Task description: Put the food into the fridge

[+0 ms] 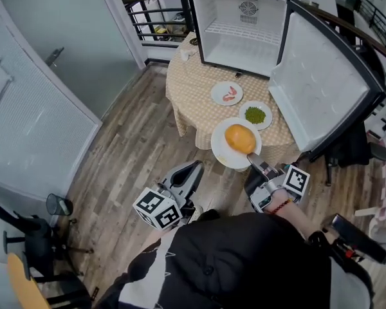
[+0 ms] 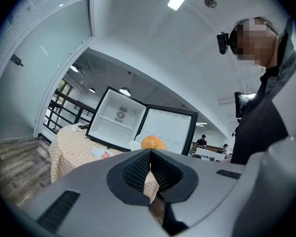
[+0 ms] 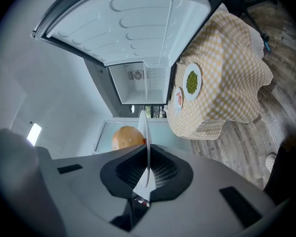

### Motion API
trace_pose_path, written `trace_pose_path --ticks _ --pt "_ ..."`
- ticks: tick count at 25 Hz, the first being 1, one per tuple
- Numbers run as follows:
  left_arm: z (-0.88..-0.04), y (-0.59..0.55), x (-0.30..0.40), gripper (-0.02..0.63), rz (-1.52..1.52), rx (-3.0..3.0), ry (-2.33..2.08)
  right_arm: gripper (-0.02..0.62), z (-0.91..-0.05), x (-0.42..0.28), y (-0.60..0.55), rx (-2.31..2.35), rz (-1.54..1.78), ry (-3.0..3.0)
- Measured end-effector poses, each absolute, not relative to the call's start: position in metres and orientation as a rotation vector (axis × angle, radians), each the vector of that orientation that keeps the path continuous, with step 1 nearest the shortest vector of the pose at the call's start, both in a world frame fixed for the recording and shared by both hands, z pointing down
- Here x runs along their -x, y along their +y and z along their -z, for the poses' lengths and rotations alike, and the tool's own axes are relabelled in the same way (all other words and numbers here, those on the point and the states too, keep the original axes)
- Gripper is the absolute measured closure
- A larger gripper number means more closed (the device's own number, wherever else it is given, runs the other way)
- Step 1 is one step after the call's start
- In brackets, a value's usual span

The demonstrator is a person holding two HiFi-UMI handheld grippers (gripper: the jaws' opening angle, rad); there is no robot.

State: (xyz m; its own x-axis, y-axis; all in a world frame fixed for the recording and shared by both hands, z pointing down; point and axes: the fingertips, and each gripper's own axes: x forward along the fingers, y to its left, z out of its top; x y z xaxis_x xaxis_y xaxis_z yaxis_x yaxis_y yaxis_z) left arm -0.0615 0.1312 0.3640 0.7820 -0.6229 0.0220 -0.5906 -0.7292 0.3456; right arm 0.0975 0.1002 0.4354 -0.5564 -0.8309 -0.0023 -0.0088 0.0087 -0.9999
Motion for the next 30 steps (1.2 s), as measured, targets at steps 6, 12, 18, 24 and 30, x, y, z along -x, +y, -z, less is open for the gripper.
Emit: trace_pose_path --ticks 6,12,18,24,30 --pt "-0.358 0.083 0.093 0.592 0.108 -2.691 -0.774 0.574 -0.436 -0.062 0.068 0.956 1.57 1.571" --pt "-0.35 0.042 0.127 0.592 0.081 -2.754 -0.656 0.574 -0.429 -0.025 0.037 0.996 1.506 1.514" --pt "-0.348 0.018 0.16 0.592 0.084 -2.779 -0.536 0.574 -0.426 0.009 0.021 1.045 1.447 1.481" --pt "-0.353 0.008 0.167 0.592 0.093 -2.772 -0.495 0.574 -0.43 0.017 0.019 1.067 1.437 1.451" --pt "-0.36 -0.002 0.171 0.592 0.085 -2.763 -0.467 0.574 -0.433 0.016 0.014 1.1 1.426 1.429"
